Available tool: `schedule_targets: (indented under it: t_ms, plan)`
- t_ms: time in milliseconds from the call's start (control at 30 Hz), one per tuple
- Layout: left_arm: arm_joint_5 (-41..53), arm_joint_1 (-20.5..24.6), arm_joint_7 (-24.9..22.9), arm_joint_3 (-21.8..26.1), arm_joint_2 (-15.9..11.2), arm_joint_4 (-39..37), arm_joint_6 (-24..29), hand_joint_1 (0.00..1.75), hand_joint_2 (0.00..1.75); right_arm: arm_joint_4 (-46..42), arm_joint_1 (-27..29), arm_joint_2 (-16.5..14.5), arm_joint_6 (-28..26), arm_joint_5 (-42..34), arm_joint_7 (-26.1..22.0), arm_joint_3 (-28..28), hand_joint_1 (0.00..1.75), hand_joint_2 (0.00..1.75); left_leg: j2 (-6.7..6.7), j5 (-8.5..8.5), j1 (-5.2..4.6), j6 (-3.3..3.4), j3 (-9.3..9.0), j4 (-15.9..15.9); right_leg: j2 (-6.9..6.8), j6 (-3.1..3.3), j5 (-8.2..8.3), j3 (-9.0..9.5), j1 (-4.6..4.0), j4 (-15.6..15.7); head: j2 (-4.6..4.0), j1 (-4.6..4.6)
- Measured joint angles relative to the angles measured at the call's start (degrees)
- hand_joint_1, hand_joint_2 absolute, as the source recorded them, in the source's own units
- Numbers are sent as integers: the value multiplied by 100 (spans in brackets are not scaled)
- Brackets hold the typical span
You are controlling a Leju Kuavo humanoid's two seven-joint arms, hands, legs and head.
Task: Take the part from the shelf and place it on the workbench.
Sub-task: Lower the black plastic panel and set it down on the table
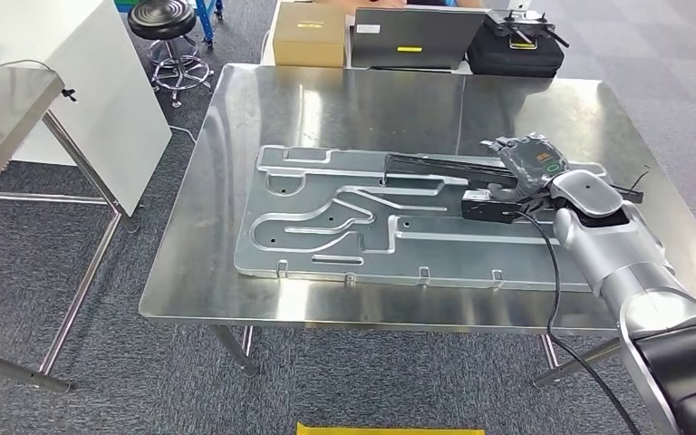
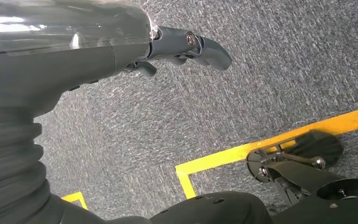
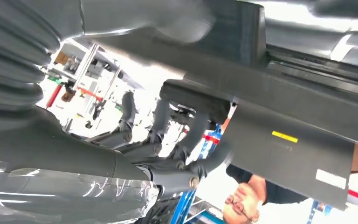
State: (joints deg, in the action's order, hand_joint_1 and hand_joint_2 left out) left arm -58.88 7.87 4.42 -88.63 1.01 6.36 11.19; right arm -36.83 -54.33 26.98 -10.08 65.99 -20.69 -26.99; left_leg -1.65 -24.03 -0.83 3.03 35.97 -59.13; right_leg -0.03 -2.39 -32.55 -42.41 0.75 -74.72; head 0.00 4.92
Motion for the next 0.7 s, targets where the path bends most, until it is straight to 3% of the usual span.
schedule_targets:
  t_ms: [33,100,167,233,333,400,467,500,533,567,633,700]
  plan:
    - [-11,-1,-4,0,1,0,15,0,175,28,2,-2,-10,-25,-2,-14,0,0,-2,-3,0,0,-8,0,0,10,110,29,1,86,0,0]
    - [-26,-4,-6,0,3,0,37,0,87,55,-20,-3,-19,-54,-3,-30,0,0,-4,-13,-2,-11,-34,1,-2,66,500,348,-16,780,0,0]
    - [-32,-9,-7,0,4,0,42,0,0,71,-64,-3,-21,-77,-3,-36,0,0,-7,-22,-17,-42,-46,3,-5,138,729,651,-63,1418,0,0]
    - [-34,-26,-20,0,2,0,42,0,0,82,-88,-3,-19,-106,-3,-44,0,0,-9,-24,-27,-88,-50,15,-4,187,737,724,-98,1574,0,0]
    - [-37,-36,-53,0,-14,-3,42,0,0,95,-97,-7,-19,-142,-2,-52,0,0,1,-114,-52,-177,-37,-65,-19,262,780,781,-40,1673,0,0]
    - [-47,-14,-58,1,-21,-4,42,0,0,102,-105,-10,-20,-165,-3,-59,0,0,12,-418,-57,-240,169,-569,-40,302,804,820,-11,1724,0,1]
    - [-63,12,-71,2,-24,-4,50,0,0,116,-95,-11,-20,-197,-7,-74,0,0,12,-754,-53,-289,485,-1313,-51,317,800,821,-14,1720,0,1]
    - [-69,18,-84,2,-24,-4,61,0,0,122,-83,-11,-20,-213,-11,-82,0,0,13,-801,-51,-307,569,-1522,-53,318,798,822,-16,1716,0,0]
    - [-76,20,-103,2,-25,-4,85,0,0,126,-72,-12,-20,-232,-15,-90,0,0,15,-741,-45,-321,556,-1520,-51,313,795,822,-15,1709,0,0]
    - [-81,18,-132,2,-24,-4,114,0,0,126,-65,-12,-21,-251,-19,-94,0,0,19,-582,-33,-333,433,-1287,-46,301,787,823,-10,1694,0,0]
    - [-110,16,-214,2,-16,-4,178,0,0,123,-68,-9,-27,-308,-17,-96,0,0,25,-245,2,-342,46,-522,-32,255,754,811,-15,1629,0,1]
    - [-143,12,-301,2,-2,-3,213,0,0,116,-76,3,-45,-390,14,-89,0,0,18,-132,14,-273,-164,-90,-16,201,739,776,-37,1562,0,-1]
